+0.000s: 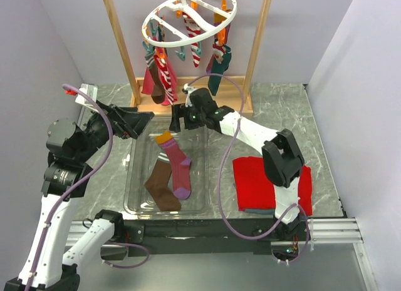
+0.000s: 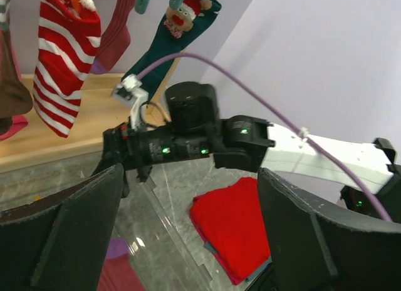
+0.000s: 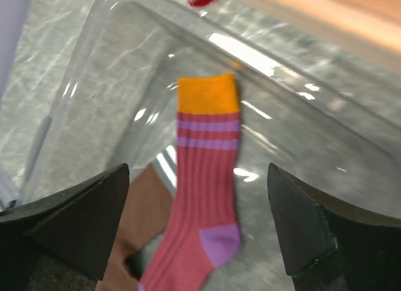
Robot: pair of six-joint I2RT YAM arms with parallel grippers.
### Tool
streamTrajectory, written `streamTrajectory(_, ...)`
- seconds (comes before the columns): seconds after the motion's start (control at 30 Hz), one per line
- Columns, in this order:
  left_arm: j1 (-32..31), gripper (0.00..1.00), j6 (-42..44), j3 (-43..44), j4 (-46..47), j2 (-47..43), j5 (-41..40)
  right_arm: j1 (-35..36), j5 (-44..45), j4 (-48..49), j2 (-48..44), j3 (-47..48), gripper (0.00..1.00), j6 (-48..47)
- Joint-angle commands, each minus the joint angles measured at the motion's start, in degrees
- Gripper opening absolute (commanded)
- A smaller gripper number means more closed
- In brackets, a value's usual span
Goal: Remove the socks clipped to the hanger
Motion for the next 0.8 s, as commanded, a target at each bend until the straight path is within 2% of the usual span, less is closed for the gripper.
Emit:
streamTrajectory(0.0, 0.01, 0.92, 0.69, -0.06, 0.17, -1.36, -2.46, -0.04, 7.1, 0.89, -8.46, 0.44, 1.0, -4.16)
streamTrajectory(0.07, 0.01, 0.94, 0.52, -0.5, 0.34, -1.54, -3.79, -0.48, 7.54, 7.8, -10.04, -2.36, 1.0, -3.81)
streamTrajectory(0.1, 0.01, 0.99, -0.36, -1.72, 1.48, -1.28, -3.09, -0.66, 7.19, 10.81, -10.48, -3.43, 1.0, -3.72)
streamTrajectory(0.17, 0.1, 0.99, -2.55, -2.26, 3.5, 0.55, 0.84, -0.66, 6.84, 19.74, -11.36, -6.06, 0.97, -4.68)
streamTrajectory(0.27, 0.1, 0.98, -4.49, -2.43, 5.09, 1.88, 2.11, -0.66, 5.34, 31.88, -11.89, -9.14, 0.94, -5.3)
streamTrajectory(0.43, 0.19, 0.95, -3.88, 0.02, 4.83, 3.99, -2.28, -0.66, 4.37, 39.13, -8.21, -6.52, 0.88, -5.22)
streamTrajectory(0.6, 0.98, 0.86, -5.46, 6.08, 0.18, 11.63, -10.98, -0.75, 5.08, 43.09, -6.18, -5.46, 0.82, -6.01)
streamTrajectory(0.77, 1.51, 0.79, -5.9, 11.43, 1.75, 19.71, -10.64, -0.75, 4.37, 44.76, -4.6, -4.58, 0.78, -5.48)
